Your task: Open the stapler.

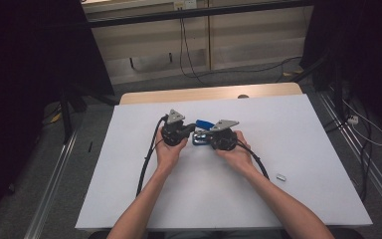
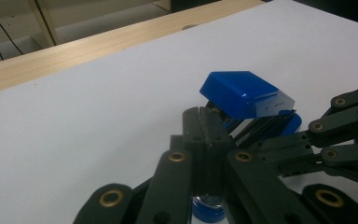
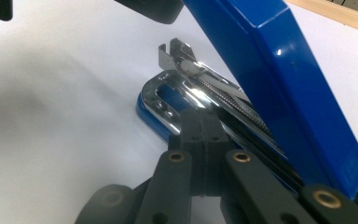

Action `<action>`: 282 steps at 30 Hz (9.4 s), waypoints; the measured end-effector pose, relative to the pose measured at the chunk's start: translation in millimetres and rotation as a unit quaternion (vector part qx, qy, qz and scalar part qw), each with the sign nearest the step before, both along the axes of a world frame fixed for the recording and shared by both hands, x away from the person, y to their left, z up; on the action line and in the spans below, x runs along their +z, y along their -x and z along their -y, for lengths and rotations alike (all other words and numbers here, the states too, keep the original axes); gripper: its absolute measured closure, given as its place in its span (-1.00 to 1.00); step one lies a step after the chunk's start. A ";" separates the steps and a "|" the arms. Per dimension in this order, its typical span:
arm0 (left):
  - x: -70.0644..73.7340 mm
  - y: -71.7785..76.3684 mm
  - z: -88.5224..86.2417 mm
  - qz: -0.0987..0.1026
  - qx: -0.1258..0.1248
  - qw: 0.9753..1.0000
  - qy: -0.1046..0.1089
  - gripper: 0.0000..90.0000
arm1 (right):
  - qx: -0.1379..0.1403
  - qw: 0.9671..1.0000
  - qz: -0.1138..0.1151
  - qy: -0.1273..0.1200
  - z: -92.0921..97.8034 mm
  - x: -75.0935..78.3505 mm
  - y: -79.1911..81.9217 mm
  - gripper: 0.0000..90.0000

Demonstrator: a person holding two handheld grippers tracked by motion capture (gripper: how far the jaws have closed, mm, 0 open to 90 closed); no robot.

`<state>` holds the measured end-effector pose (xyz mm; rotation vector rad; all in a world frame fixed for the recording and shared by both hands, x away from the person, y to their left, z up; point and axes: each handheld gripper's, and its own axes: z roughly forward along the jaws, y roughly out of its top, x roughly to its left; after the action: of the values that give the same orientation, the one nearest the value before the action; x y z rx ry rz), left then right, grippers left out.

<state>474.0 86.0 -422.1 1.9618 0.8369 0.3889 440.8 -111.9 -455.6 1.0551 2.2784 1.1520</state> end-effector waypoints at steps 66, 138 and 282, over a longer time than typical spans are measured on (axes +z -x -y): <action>-10.1 -5.3 3.1 -0.015 -0.004 1.000 -0.008 1.00 | -0.044 0.996 0.073 -0.041 -19.7 16.4 -3.4 1.00; -20.5 -2.8 3.4 0.002 -0.018 0.999 -0.028 1.00 | -0.095 0.990 0.081 -0.065 0.9 34.5 -0.9 1.00; -19.9 -3.3 9.5 -0.006 -0.015 1.000 -0.008 1.00 | -0.179 0.982 0.041 -0.041 86.4 8.5 -7.3 1.00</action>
<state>477.3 76.6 -441.9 1.9900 0.8125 0.3678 448.1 -198.3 -447.1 1.3534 1.8909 1.1207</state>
